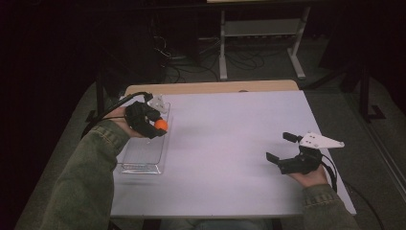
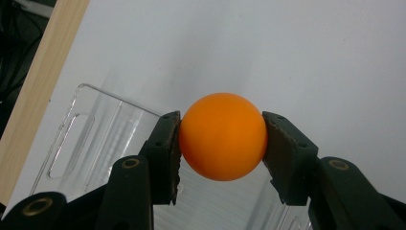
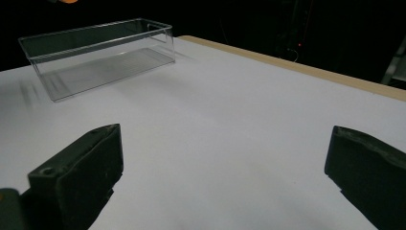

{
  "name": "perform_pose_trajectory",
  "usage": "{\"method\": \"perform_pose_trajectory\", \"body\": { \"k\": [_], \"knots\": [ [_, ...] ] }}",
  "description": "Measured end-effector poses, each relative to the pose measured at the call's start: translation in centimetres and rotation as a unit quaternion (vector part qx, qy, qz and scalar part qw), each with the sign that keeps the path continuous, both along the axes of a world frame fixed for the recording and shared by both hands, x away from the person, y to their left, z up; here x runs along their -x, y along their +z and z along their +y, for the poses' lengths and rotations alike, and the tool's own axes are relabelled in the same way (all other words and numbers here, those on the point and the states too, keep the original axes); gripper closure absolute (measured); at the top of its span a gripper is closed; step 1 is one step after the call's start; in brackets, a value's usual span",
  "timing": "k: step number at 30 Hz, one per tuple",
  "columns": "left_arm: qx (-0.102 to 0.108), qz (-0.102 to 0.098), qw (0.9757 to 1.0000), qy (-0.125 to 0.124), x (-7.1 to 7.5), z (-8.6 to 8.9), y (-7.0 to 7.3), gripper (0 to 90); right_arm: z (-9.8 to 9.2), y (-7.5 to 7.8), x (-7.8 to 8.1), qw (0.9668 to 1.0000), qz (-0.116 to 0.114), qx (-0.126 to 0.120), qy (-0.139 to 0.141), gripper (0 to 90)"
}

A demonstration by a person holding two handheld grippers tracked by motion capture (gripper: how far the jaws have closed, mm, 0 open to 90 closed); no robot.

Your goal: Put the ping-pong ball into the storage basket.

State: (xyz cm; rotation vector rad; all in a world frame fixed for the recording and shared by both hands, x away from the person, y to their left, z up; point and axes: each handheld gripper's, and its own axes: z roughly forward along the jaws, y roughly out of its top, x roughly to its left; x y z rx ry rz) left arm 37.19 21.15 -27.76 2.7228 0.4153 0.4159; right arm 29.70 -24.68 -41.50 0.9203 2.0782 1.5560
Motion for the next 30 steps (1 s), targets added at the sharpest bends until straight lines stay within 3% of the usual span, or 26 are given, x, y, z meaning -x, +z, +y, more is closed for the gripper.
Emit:
{"method": "perform_pose_trajectory", "body": {
  "k": [30],
  "knots": [
    [-0.005, 0.008, 0.9996, 0.027, 0.6, 2.9, -0.6, 50.4, 0.0, -0.1, 0.0, 1.0, 0.001, 0.001, -0.001, 0.0]
  ]
}}
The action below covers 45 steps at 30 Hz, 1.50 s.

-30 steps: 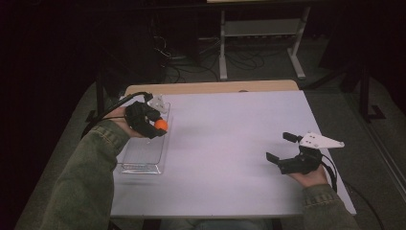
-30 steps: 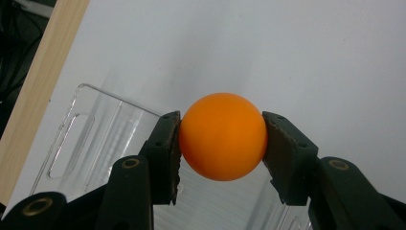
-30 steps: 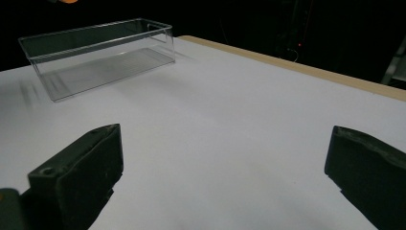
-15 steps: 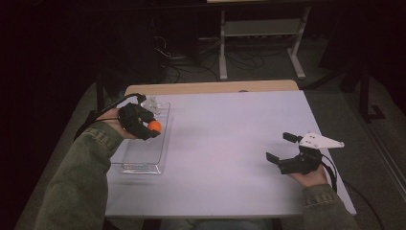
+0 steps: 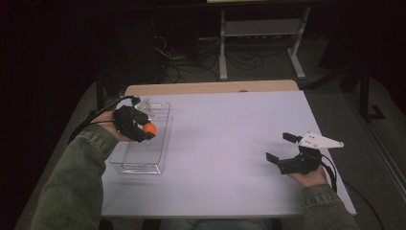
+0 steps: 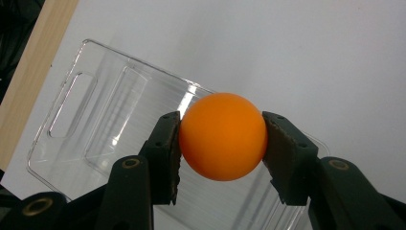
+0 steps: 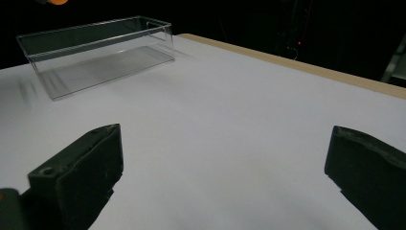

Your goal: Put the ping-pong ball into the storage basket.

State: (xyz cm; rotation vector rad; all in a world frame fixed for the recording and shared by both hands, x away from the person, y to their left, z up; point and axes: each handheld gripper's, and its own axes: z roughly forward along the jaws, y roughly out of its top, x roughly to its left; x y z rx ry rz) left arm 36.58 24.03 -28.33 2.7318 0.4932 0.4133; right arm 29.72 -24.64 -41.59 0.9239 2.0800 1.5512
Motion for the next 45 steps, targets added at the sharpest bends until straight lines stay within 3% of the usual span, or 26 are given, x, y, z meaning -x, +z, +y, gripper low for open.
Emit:
{"method": "perform_pose_trajectory", "body": {
  "k": [45],
  "knots": [
    [-0.005, 0.035, 0.9993, 0.008, 0.2, 0.9, -3.7, 50.4, 0.0, 0.0, 0.1, 1.0, 0.003, 0.002, 0.001, 0.0]
  ]
}}
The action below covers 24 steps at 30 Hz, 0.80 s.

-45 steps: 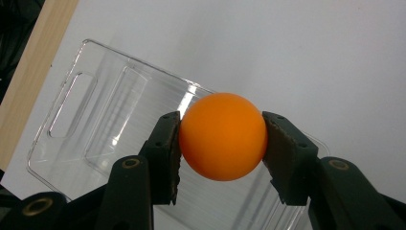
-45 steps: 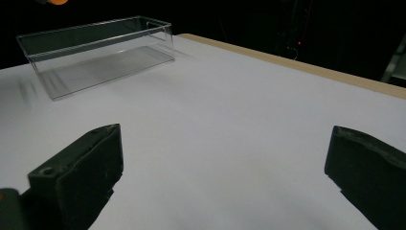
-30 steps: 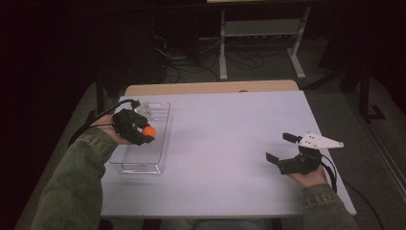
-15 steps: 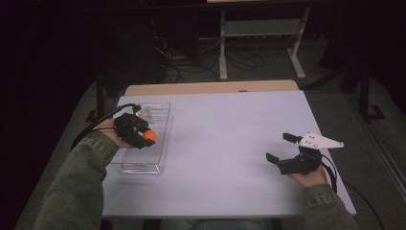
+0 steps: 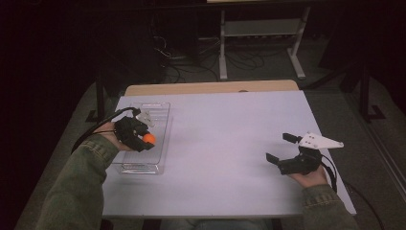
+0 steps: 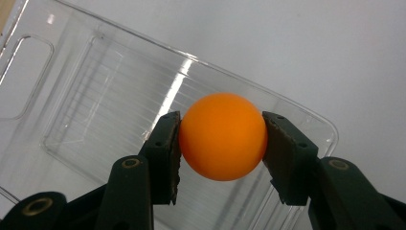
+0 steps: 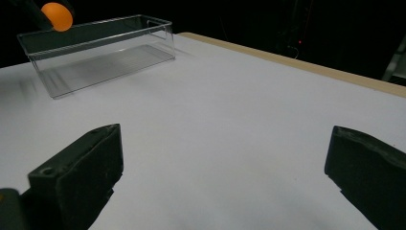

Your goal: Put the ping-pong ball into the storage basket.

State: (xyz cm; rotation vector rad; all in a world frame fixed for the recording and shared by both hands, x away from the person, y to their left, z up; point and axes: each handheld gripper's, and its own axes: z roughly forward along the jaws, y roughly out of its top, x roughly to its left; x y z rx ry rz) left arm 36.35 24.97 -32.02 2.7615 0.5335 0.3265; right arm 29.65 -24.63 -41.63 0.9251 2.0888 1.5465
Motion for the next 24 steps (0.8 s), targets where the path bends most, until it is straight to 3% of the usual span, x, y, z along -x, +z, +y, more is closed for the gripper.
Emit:
{"method": "perform_pose_trajectory", "body": {
  "k": [24],
  "knots": [
    [0.006, 0.023, 0.9996, 0.014, -0.5, 0.6, -2.2, 50.4, 0.1, -0.1, 0.0, 1.0, 0.003, 0.005, 0.005, 0.0]
  ]
}}
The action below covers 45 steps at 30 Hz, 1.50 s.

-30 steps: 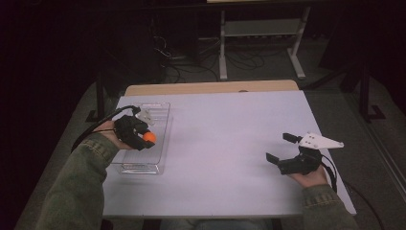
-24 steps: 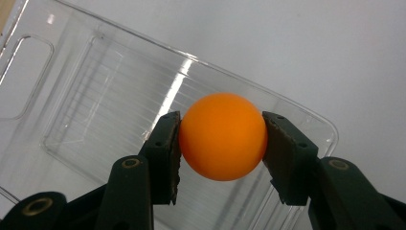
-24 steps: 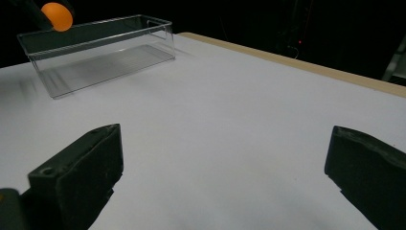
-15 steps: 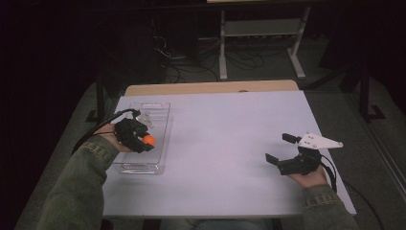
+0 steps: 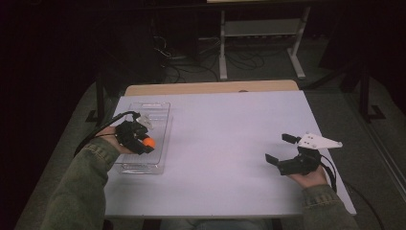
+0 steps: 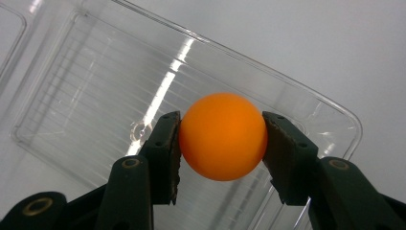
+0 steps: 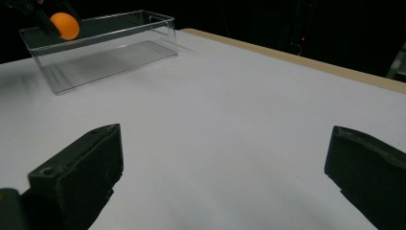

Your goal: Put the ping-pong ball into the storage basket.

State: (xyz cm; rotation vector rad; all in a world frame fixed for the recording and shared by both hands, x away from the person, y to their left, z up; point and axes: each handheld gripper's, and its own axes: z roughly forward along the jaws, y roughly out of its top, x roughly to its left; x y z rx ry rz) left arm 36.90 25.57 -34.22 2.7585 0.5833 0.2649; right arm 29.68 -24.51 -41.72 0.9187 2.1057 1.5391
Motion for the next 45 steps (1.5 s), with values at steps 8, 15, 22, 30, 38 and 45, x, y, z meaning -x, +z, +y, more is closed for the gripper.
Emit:
{"method": "perform_pose_trajectory", "body": {
  "k": [8, 15, 22, 30, 38, 45],
  "knots": [
    [0.002, 0.013, 0.9999, 0.006, -0.4, 0.2, -1.3, 50.4, 0.0, 0.0, 0.0, 1.0, 0.0, 0.0, 0.0, 0.0],
    [0.004, 0.019, 0.9997, 0.011, -0.7, 0.5, -2.0, 50.4, 0.0, 0.0, 0.1, 1.0, 0.0, 0.001, 0.001, 0.0],
    [0.003, 0.027, 0.9995, 0.016, -0.9, 0.6, -2.6, 50.4, 0.0, 0.0, 0.0, 1.0, -0.001, 0.002, 0.001, 0.0],
    [-0.001, 0.032, 0.9993, 0.018, -1.1, 0.5, -3.0, 50.4, 0.0, 0.0, 0.0, 1.0, -0.001, 0.002, 0.001, 0.0],
    [-0.009, 0.034, 0.9992, 0.019, -1.3, 0.4, -3.5, 50.1, 0.0, 0.0, 0.1, 1.0, 0.001, 0.002, 0.002, 0.0],
    [-0.008, 0.036, 0.9991, 0.019, -1.3, 0.4, -3.5, 49.6, 0.0, 0.0, 0.0, 1.0, 0.001, 0.002, 0.002, 0.0]
  ]
}}
